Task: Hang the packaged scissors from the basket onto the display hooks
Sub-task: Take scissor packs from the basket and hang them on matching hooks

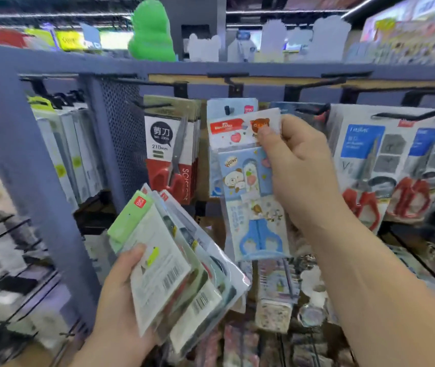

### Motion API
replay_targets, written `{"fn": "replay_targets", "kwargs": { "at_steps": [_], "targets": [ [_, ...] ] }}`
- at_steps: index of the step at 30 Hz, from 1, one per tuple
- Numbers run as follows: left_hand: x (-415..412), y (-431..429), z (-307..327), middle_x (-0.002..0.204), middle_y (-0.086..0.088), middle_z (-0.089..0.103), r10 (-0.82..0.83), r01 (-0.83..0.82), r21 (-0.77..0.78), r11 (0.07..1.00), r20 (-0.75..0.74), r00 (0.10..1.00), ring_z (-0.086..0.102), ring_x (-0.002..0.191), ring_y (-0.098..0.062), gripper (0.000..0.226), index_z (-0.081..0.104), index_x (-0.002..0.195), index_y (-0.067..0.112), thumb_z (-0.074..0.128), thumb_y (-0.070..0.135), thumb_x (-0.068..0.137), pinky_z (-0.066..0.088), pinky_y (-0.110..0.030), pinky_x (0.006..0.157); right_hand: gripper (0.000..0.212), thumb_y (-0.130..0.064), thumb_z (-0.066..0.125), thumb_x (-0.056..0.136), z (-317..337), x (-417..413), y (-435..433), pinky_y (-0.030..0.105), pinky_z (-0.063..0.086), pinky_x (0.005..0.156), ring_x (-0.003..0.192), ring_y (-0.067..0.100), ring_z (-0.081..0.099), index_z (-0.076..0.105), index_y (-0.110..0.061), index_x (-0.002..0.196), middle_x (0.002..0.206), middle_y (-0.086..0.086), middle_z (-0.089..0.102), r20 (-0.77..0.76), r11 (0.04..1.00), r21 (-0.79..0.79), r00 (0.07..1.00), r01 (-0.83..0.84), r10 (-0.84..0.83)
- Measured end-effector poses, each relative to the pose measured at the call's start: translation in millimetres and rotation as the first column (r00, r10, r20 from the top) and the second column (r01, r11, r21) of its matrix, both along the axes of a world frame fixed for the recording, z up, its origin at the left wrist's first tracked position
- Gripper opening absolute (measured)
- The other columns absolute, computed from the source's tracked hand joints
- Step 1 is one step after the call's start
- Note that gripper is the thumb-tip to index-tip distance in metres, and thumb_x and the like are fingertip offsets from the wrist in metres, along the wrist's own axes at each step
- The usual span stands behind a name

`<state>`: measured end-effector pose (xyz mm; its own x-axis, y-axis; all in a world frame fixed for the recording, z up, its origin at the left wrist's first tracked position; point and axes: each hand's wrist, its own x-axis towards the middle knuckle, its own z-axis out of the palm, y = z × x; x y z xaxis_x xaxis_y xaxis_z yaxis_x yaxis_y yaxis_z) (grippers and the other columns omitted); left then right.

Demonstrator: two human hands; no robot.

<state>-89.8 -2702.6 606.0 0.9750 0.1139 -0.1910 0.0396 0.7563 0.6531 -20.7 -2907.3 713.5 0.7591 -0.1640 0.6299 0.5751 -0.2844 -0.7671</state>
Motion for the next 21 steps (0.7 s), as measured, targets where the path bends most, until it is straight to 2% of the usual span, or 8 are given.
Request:
{"fn": "replay_targets", "kwargs": {
  "at_steps": [2,5,7,9,12,13,17,21],
  "targets": [
    [10,5,-3,0.082,-0.009,0.081,-0.058,0.058,0.008,0.998,0.026,0.998,0.076,0.057,-0.023,0.05,0.086,0.068,0.023,0.051,0.031,0.103,0.055,-0.033,0.038,0.022,-0.025,0.056,0.105,7,0,11,0.059,0.059,0.075,0.084,0.031,0.073,0.067,-0.017,0.088,0.084,0.004,0.075,0.027,0.999,0.005,0.999,0.04,-0.04],
    [20,11,-1,0.076,-0.006,0.08,-0.091,0.092,-0.007,0.996,0.027,0.995,0.075,0.054,-0.021,0.034,0.082,0.094,0.021,0.05,0.027,0.104,0.053,-0.032,0.035,0.032,-0.029,0.054,0.106,12,-1,22,0.065,0.054,0.072,0.089,0.048,0.066,0.062,0.001,0.099,0.095,0.028,0.068,0.064,0.998,-0.024,0.997,0.055,-0.053],
    [23,16,0,0.076,-0.004,0.08,-0.115,0.115,-0.001,0.993,0.03,0.993,0.076,0.056,-0.02,0.023,0.072,0.111,0.022,0.05,0.027,0.105,0.054,-0.031,0.037,0.033,-0.027,0.054,0.107,14,1,26,0.062,0.054,0.07,0.087,0.046,0.066,0.061,0.005,0.099,0.093,0.028,0.068,0.074,0.995,-0.041,0.993,0.096,-0.093],
    [26,20,1,0.082,-0.01,0.08,-0.188,0.19,-0.027,0.981,0.06,0.98,0.076,0.058,-0.026,0.028,0.076,0.115,0.019,0.063,0.028,0.091,0.057,-0.037,0.041,0.036,-0.029,0.054,0.106,16,2,30,0.062,0.053,0.068,0.084,0.046,0.065,0.06,0.005,0.097,0.09,0.027,0.067,0.08,0.988,-0.048,0.987,0.145,-0.141],
    [29,24,-2,0.082,-0.015,0.079,-0.281,0.289,-0.072,0.955,0.098,0.955,0.077,0.06,-0.031,0.043,0.087,0.089,0.015,0.081,0.028,0.049,0.06,-0.043,0.045,0.034,-0.031,0.054,0.105,18,4,36,0.064,0.056,0.068,0.083,0.041,0.071,0.062,0.0,0.093,0.087,0.02,0.071,0.05,0.983,-0.032,0.983,0.179,-0.177],
    [30,26,-4,0.085,-0.015,0.079,-0.295,0.303,-0.083,0.949,0.095,0.951,0.077,0.062,-0.032,0.048,0.087,0.089,0.015,0.084,0.027,0.043,0.061,-0.044,0.047,0.032,-0.03,0.055,0.106,18,5,37,0.063,0.057,0.068,0.083,0.039,0.073,0.062,-0.002,0.092,0.086,0.017,0.072,0.039,0.983,-0.025,0.983,0.179,-0.178],
    [30,31,-5,0.081,-0.014,0.079,-0.274,0.289,-0.12,0.95,0.125,0.954,0.077,0.059,-0.03,0.045,0.088,0.083,0.015,0.08,0.028,0.041,0.06,-0.042,0.044,0.032,-0.033,0.054,0.105,15,13,32,0.059,0.059,0.071,0.085,0.033,0.074,0.063,-0.007,0.09,0.087,0.011,0.074,0.027,0.973,-0.067,0.975,0.22,-0.219],
    [32,36,-12,0.107,-0.016,0.08,-0.29,0.311,-0.175,0.934,0.136,0.947,0.08,0.082,-0.035,0.081,0.083,0.114,0.016,0.1,0.027,0.036,0.065,-0.055,0.064,0.025,-0.034,0.052,0.108,10,31,31,0.05,0.062,0.074,0.084,0.017,0.074,0.062,-0.024,0.087,0.088,-0.002,0.074,-0.018,0.948,-0.137,0.956,0.286,-0.292]
  ]
}}
